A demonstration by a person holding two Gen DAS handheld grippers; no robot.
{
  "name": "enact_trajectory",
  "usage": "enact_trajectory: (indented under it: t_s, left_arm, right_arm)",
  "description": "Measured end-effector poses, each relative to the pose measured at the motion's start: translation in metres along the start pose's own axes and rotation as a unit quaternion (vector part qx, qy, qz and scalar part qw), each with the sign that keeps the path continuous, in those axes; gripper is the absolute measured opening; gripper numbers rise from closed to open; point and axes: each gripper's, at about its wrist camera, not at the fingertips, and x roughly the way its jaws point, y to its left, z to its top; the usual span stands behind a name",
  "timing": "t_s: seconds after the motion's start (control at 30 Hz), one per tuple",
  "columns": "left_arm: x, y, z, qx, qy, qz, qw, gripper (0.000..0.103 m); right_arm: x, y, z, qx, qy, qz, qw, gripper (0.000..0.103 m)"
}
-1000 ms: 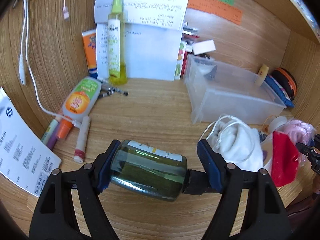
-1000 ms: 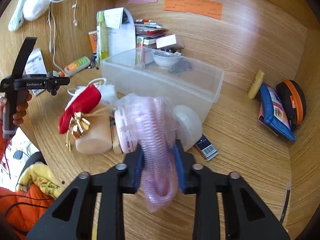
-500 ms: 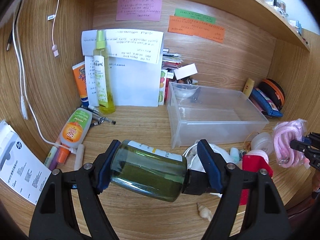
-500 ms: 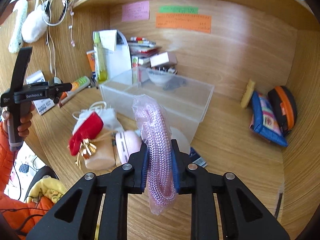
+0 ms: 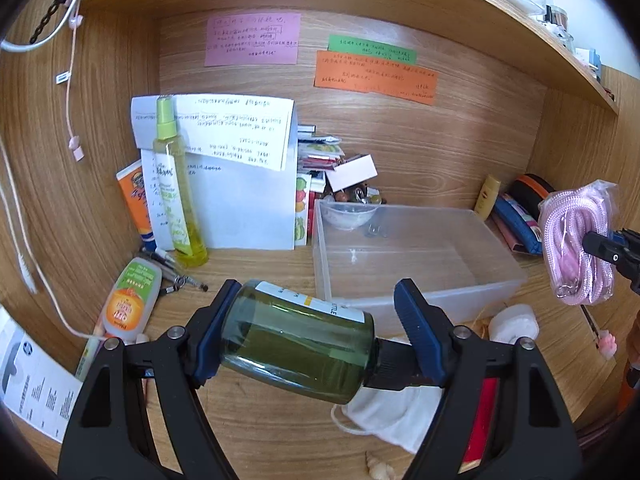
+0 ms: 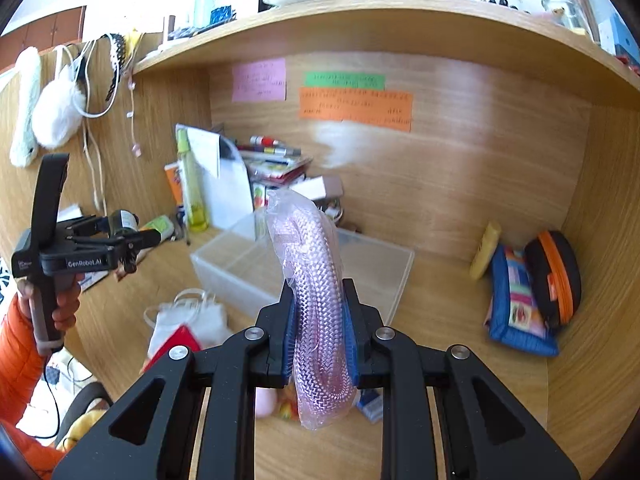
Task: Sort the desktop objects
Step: 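Carry the green bottle and pink rope bag into the clear box, open both grippers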
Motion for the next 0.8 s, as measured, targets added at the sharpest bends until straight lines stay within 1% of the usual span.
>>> enact_trajectory:
  t_s: [0.2,0.37,0.47,0.57,0.67,0.73,0.8]
  left_arm:
    - [0.023,-0.006,0.030,-0.001,-0.003,-0.011,0.9999,0.077]
    - [0.041,-0.016,0.049,0.000,-0.010,-0.021,0.9997,0.077]
    - [0.058,-0.020,0.056,-0.005,-0.004,-0.028,0.9996,0.077]
    - [0.079,-0.025,0.056,-0.006,0.010,-0.034,0.9994,0.077]
    - [0.103,-0.031,0.052,-0.006,0.029,-0.037,0.9989,0.077]
    - [0.120,-0.036,0.050,0.004,0.047,-0.038,0.9982,0.077]
    - [0.133,-0.044,0.046,0.015,0.057,-0.031,0.9978,0.077]
  right_arm:
    - [0.024,-0.009,0.020,0.017,-0.012,-0.005,1.000,0.018]
    - [0.055,-0.018,0.033,0.035,-0.007,0.001,0.999,0.018]
    - [0.077,-0.023,0.034,0.049,0.004,-0.004,0.999,0.018]
    - [0.098,-0.027,0.031,0.062,0.020,-0.008,0.998,0.018]
    - [0.114,-0.030,0.024,0.073,0.035,-0.001,0.997,0.018]
    - [0.122,-0.031,0.019,0.076,0.045,0.000,0.996,0.018]
    - [0.129,-0.031,0.012,0.071,0.055,-0.003,0.996,0.018]
